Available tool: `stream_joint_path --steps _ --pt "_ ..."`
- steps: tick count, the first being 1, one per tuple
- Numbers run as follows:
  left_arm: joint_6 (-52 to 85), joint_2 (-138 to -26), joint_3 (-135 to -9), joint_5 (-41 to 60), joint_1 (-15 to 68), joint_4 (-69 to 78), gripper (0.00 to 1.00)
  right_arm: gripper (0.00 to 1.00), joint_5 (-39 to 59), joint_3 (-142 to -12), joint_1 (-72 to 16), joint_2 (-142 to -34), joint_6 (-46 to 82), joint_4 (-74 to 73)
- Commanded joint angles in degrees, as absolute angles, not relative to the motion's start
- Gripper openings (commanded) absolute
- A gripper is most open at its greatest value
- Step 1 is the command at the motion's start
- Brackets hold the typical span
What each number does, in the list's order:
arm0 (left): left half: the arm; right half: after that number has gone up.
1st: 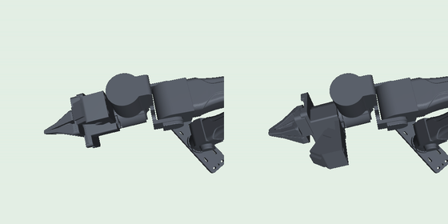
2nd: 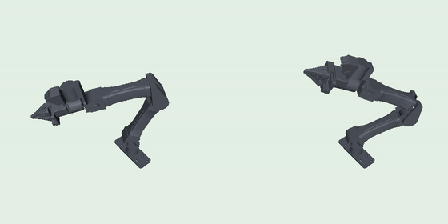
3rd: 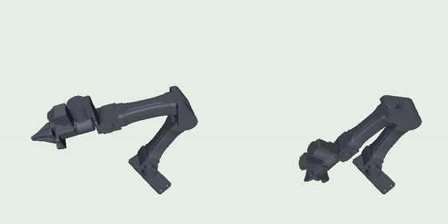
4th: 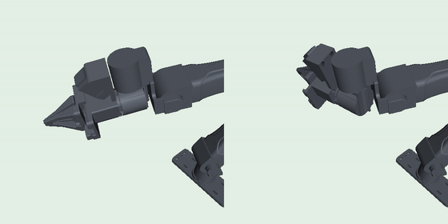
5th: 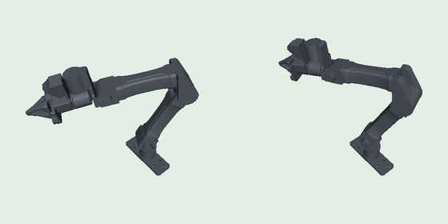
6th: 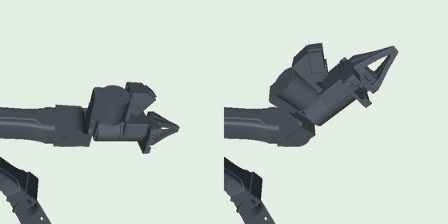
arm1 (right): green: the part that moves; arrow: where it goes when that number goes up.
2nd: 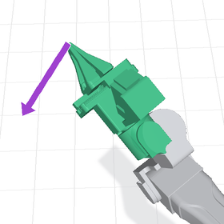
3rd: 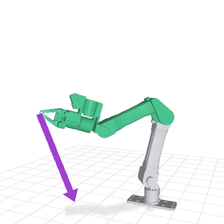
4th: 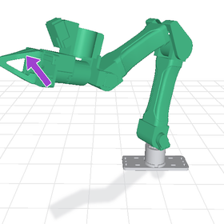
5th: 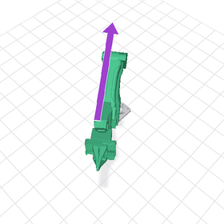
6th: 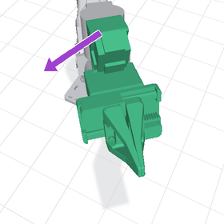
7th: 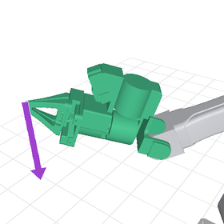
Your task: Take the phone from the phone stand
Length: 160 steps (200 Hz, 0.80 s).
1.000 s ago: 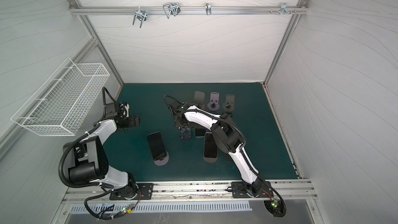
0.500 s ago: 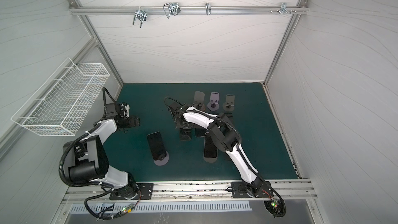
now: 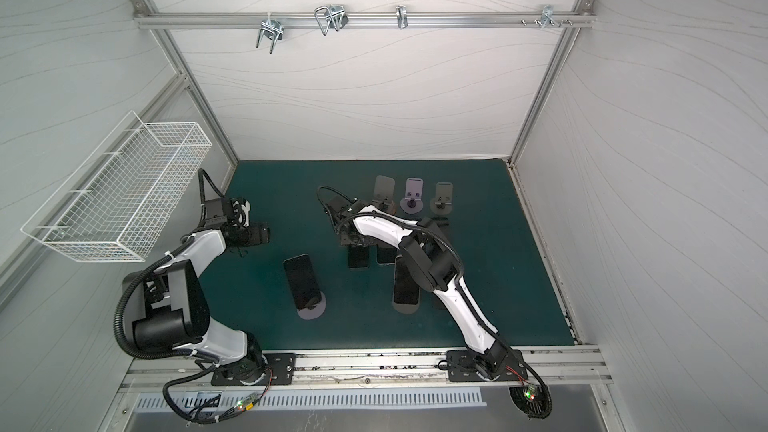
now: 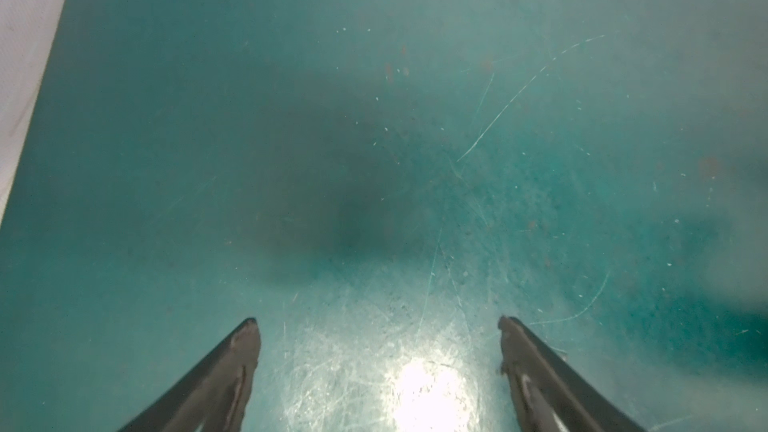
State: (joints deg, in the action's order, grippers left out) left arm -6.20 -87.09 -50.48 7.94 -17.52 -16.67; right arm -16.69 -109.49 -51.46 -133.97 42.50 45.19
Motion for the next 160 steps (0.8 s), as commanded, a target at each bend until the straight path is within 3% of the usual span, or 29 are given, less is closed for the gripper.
stream_joint_path --steps 1,101,160 --pt "-6.41 -87.63 -52.39 8.43 -17.82 -16.49 0.91 0.81 -16.50 -108.36 -50.51 -137.65 41.91 45.88" --pt "-6.35 -88.19 -52.91 8.11 -17.80 -17.01 0.90 0.88 -18.00 -113.48 -50.67 -121.48 33.62 48.52" --pt "-6.29 -87.96 -52.72 8.06 -17.81 -16.74 0.90 0.92 -22.24 -101.07 -51.11 -104.99 30.37 48.93"
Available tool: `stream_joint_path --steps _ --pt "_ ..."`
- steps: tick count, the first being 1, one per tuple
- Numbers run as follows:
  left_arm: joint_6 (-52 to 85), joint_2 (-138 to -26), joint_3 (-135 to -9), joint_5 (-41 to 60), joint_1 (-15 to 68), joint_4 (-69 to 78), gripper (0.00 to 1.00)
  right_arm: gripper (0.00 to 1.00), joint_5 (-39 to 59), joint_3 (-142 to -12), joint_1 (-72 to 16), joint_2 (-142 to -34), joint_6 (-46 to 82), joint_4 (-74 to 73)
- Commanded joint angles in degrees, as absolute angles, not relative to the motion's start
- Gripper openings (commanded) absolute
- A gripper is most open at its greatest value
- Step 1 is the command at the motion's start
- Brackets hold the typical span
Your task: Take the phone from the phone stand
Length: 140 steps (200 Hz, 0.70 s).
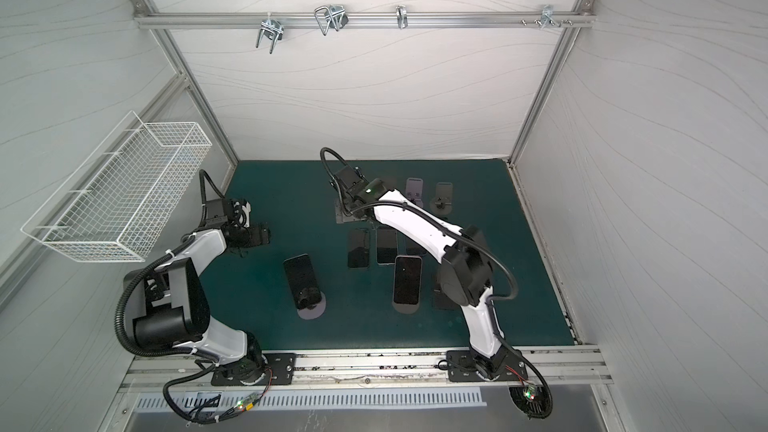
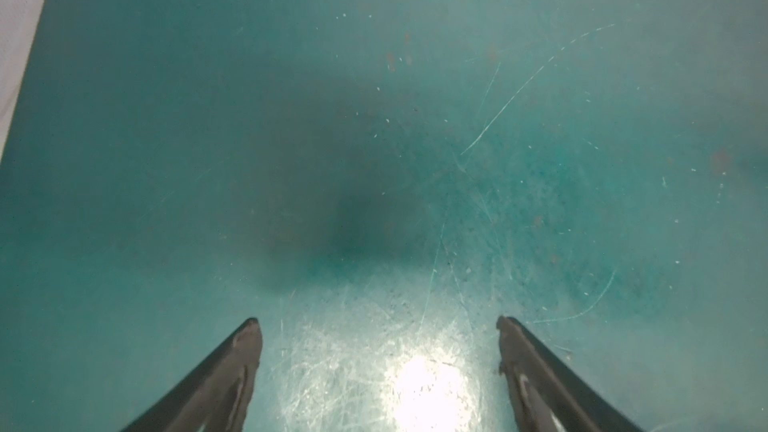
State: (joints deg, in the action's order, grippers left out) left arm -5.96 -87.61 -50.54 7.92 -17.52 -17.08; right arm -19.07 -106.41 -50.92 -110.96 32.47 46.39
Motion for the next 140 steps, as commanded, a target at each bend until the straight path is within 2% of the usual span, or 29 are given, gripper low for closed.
stream_joint_path --steps 1,43,68,94,140 --pt "-6.31 -87.97 -52.68 8.07 -17.83 -16.76 0.90 0.92 -22.37 -100.77 -51.09 -104.61 30.39 48.98" --pt "-6.32 -87.62 -52.41 7.99 -17.80 -16.52 0.89 0.93 -22.45 -87.17 -47.36 -89.31 30.06 51.28" --pt "-6.15 -87.52 -52.35 7.82 -17.82 -16.47 0.89 0.93 -20.64 -78.97 -41.97 -79.00 29.56 51.46" --pt "-6.38 -87.80 -52.64 7.84 -17.84 -16.75 0.89 0.93 -14.28 -72.18 -33.31 -70.15 28.08 51.53" --pt "-6.37 -87.58 -52.55 7.90 -17.82 -16.56 0.89 0.93 -8.93 -64.29 -23.72 -62.87 24.46 53.96"
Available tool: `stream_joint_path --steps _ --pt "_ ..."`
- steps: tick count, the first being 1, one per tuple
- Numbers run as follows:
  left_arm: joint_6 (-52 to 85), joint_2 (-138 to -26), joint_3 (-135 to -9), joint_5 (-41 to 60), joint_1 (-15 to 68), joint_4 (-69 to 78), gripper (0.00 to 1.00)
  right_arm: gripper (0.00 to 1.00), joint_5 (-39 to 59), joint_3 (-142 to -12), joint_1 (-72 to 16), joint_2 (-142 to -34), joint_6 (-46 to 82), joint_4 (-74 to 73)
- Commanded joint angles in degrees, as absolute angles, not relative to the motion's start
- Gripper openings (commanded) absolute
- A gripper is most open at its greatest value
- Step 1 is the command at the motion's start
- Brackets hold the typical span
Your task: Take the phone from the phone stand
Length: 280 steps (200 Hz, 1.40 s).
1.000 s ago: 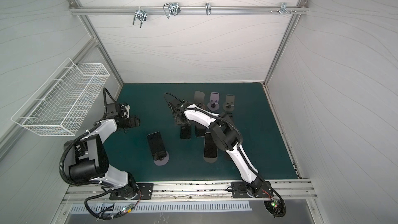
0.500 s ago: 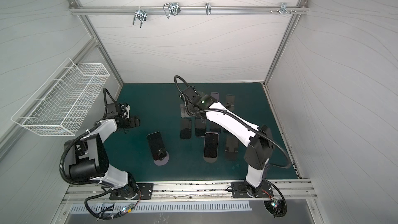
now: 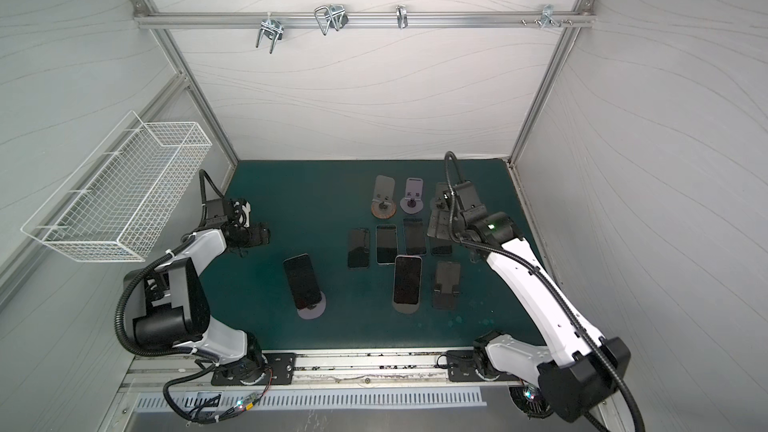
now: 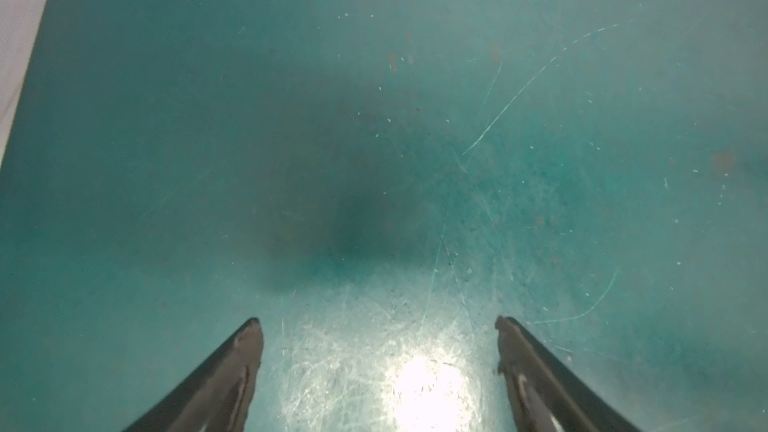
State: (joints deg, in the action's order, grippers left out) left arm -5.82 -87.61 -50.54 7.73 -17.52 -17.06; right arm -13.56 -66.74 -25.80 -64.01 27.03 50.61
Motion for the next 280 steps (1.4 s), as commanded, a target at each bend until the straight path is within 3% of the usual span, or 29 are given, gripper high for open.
stream_joint_path --steps 1,92,174,216,280 --pt "-6.40 -87.60 -52.55 7.82 -17.83 -16.58 0.89 0.93 -8.86 -64.22 -23.68 -62.86 24.49 54.05" --pt "-6.01 -87.26 -52.16 7.43 -17.81 -16.32 0.89 0.96 -5.34 -59.18 -23.64 -60.86 25.42 59.75" --pt "-6.01 -87.08 -52.03 7.29 -17.83 -16.09 0.89 0.96 -4.68 -48.96 -23.65 -62.18 30.24 53.21" --pt "-6.07 -87.49 -52.30 7.65 -17.82 -16.44 0.88 0.90 -5.42 -47.33 -24.44 -64.15 33.42 51.55" --pt "-6.15 -86.81 -51.76 7.63 -17.78 -15.93 0.88 0.76 -14.57 -50.90 -29.15 -66.34 37.31 56.30"
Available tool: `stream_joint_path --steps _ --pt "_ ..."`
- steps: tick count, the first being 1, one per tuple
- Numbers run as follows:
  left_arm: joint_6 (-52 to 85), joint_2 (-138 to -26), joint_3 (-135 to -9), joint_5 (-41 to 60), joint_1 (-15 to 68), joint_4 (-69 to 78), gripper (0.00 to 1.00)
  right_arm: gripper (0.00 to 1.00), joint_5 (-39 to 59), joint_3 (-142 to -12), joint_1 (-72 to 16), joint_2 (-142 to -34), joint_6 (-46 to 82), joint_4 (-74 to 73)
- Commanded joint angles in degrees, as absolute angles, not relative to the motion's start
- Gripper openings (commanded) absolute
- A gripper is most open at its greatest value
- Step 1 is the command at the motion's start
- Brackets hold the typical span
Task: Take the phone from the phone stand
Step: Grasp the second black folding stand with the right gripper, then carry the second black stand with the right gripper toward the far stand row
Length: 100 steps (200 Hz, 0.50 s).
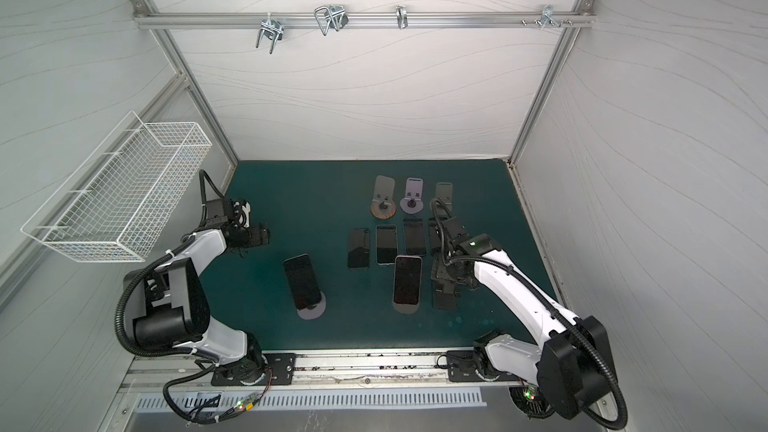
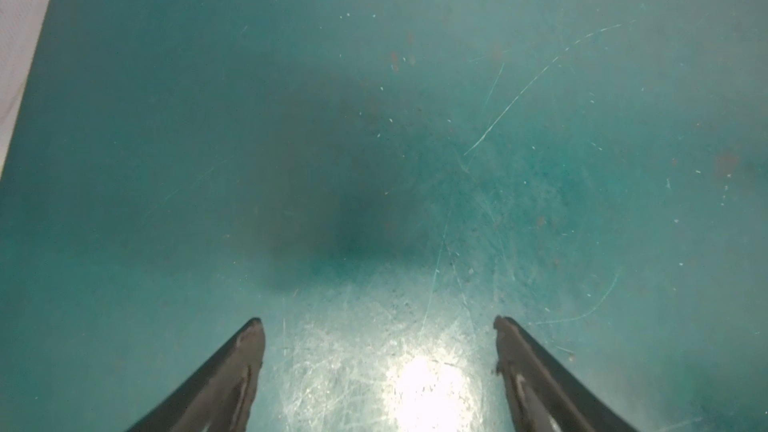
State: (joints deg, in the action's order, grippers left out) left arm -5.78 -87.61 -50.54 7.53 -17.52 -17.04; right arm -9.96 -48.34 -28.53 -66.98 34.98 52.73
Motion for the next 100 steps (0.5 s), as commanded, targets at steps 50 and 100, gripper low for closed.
stream_joint_path --steps 50,100 --pt "-6.08 -86.95 -51.92 7.44 -17.80 -16.07 0.88 0.64 -14.37 -54.66 -27.15 -62.77 34.45 58.49" --pt "-6.23 -86.31 -51.32 7.81 -17.84 -15.65 0.88 0.64 -13.85 -66.79 -24.00 -67.56 26.14 60.64"
